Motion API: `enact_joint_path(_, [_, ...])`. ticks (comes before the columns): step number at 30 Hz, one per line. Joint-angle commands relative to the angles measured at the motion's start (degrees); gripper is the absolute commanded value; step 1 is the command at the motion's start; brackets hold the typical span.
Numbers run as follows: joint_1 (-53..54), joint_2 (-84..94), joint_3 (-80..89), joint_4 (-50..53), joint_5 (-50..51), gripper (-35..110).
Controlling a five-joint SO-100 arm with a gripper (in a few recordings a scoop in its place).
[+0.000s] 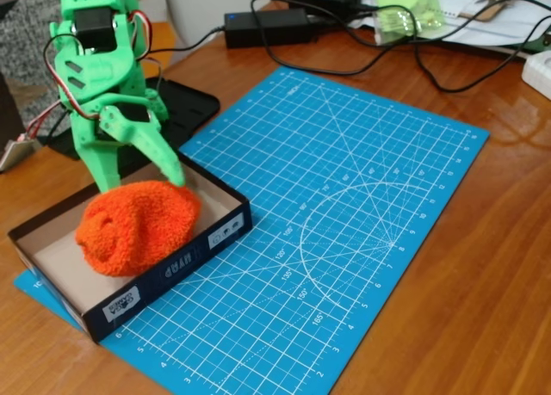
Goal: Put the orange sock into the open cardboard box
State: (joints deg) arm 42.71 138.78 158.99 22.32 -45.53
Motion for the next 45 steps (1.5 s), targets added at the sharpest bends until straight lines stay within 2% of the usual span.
enact_joint_path(1, [-1.7, 1.5, -5.3, 7.6, 1.0, 52])
enact_joint_path(8, [-6.8, 11.4, -12.3, 26.5, 8.7, 52])
enact_joint_path(12, [-7.0, 13.9, -15.2, 39.5, 7.5, 52])
enact_joint_path(15, [-6.1, 15.7, -14.7, 44.6, 4.7, 52])
enact_joint_path(22, [-1.7, 19.8, -10.0, 41.6, 0.6, 52])
enact_joint_path(25, [-3.2, 20.7, -11.2, 42.5, 4.0, 52])
enact_joint_path(30, [-12.6, 22.3, -18.4, 44.9, 17.6, 52])
enact_joint_path(35, [-30.4, 28.3, -17.8, 43.9, 29.9, 52])
enact_joint_path(39, [-42.5, 30.6, -11.2, 36.6, 38.7, 52])
enact_joint_path(45, [-50.1, 20.8, -0.8, 23.0, 48.7, 51])
